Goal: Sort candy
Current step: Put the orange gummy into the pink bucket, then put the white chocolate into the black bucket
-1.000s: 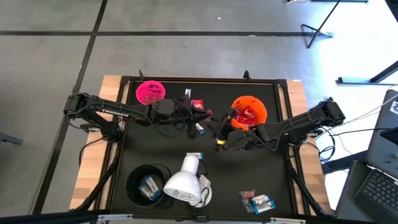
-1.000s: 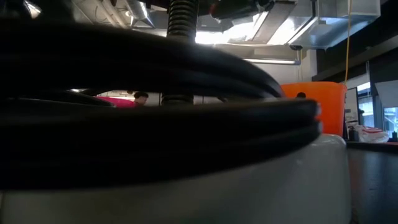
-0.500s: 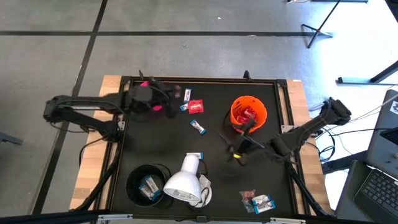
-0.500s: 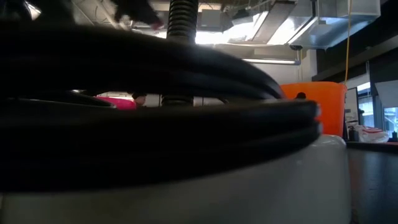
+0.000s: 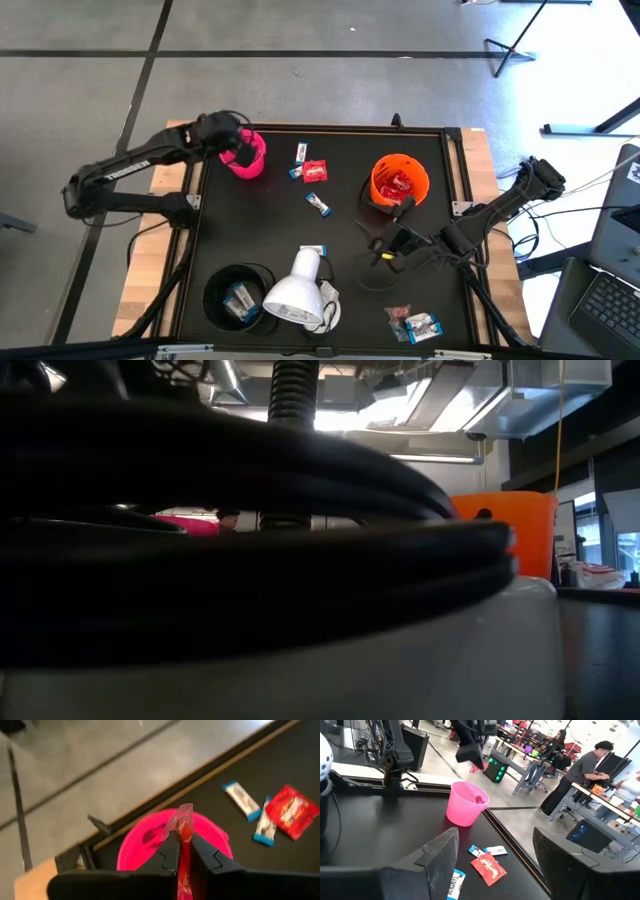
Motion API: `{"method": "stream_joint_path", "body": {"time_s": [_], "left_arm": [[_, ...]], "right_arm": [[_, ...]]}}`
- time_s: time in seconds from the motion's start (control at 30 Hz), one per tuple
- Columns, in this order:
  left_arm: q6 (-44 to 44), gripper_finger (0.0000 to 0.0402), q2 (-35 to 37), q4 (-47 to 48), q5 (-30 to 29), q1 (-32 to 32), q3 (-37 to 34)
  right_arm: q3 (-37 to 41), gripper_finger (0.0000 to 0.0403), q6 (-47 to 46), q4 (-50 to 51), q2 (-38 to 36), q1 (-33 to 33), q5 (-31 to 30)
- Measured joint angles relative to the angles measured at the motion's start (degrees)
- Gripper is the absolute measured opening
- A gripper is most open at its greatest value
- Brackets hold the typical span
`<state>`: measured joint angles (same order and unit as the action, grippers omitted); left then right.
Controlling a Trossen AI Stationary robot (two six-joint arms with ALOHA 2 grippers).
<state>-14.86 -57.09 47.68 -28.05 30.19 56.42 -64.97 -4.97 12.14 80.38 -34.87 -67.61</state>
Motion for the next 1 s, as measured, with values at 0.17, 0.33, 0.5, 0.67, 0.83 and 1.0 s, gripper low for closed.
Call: {"method": "stream_joint_path", "body": {"time_s": [0.17,0.33,0.5,0.67,0.83,1.0], "left_arm": [[0.7,0.0008,-3.4,0.3,6.2,5.3,0.0],[1.5,0.0032,-6.8,0.8,10.0,7.8,0.0],[2.5,0.0088,-9.1,2.8,10.5,8.7,0.0],[5.3,0.0135,-9.2,2.5,8.9,8.8,0.0],[8.5,0.0150,-7.1,0.1,11.8,8.6,0.0],[11.5,0.0151,-1.7,-7.1,22.2,5.5,0.0]], "right_arm": [[0.0,0.0253,-1.3,0.0,0.0,0.0,2.2],[0.0,0.0253,-2.8,0.1,0.0,0.0,7.1],[0.0,0.0253,-4.1,2.0,0.0,0.0,7.2],[0.0,0.0253,-6.5,5.0,-0.2,0.0,8.5],[0.0,0.0253,-11.6,10.5,-1.2,-0.3,13.3],[0.0,0.0253,-20.8,19.9,-2.6,-1.6,22.9]]}}
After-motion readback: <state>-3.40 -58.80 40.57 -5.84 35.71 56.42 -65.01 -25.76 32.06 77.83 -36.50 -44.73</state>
